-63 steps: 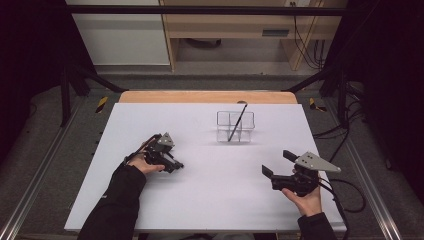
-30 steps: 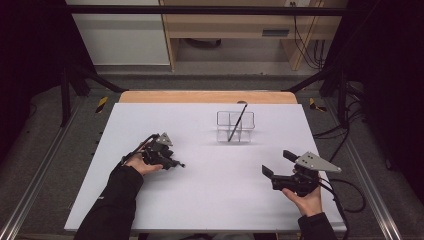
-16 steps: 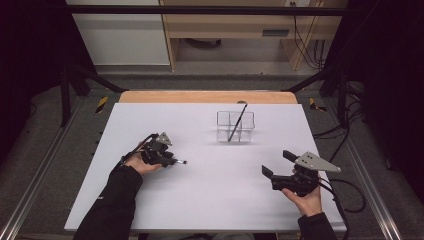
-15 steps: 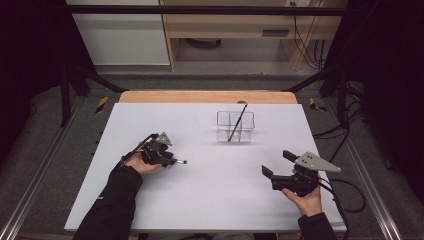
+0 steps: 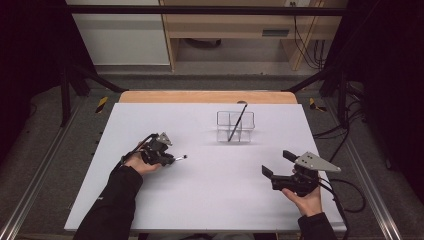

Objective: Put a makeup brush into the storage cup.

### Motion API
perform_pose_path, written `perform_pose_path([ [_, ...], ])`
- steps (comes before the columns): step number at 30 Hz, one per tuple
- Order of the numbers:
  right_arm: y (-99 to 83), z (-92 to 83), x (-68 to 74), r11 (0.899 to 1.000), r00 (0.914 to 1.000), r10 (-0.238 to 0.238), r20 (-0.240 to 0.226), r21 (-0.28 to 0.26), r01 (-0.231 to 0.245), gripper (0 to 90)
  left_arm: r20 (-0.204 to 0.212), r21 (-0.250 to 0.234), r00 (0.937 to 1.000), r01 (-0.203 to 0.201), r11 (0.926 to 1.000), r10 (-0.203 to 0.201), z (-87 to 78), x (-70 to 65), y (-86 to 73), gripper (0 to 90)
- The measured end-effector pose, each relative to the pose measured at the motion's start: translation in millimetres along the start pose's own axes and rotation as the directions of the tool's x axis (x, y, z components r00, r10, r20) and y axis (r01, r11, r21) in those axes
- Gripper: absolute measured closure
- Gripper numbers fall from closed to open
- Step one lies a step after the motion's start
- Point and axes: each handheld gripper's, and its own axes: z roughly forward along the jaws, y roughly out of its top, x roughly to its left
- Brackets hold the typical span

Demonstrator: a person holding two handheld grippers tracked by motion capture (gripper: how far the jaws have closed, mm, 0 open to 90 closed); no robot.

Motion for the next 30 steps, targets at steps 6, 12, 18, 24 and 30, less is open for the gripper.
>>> perform_pose_path([
  [6, -0.1, 0.2, 0.0, 1.000, 1.0000, -0.001, -0.001, 0.001, 0.001, 7.0, 0.002, 0.014, 1.0000, 0.007, 0.9999, -0.007, -0.6, 0.1, 0.7, 82.9],
  [12, -0.1, 0.2, 0.0, 1.000, 1.0000, 0.000, -0.002, 0.001, 0.000, 7.0, 0.021, 0.031, 0.9997, 0.007, 0.9995, -0.008, -1.0, 0.3, 3.0, 78.2],
  [18, -0.1, 0.2, -0.1, 1.000, 1.0000, 0.000, -0.003, 0.004, 0.000, 7.1, -0.026, 0.043, 0.9997, 0.005, 0.9990, -0.003, -5.8, 0.4, 8.2, 60.8],
  [24, 0.1, 0.2, -0.3, 1.000, 1.0000, 0.001, -0.004, 0.003, -0.001, 7.2, -0.012, 0.078, 0.9999, -0.001, 0.9969, 0.002, -12.5, 1.7, 10.0, 50.0],
  [30, 0.0, 0.6, -0.2, 1.000, 1.0000, 0.002, -0.005, 0.005, -0.002, 7.2, -0.019, 0.144, 0.9998, 0.004, 0.9895, -0.001, -11.1, -0.8, 13.4, 43.9],
])
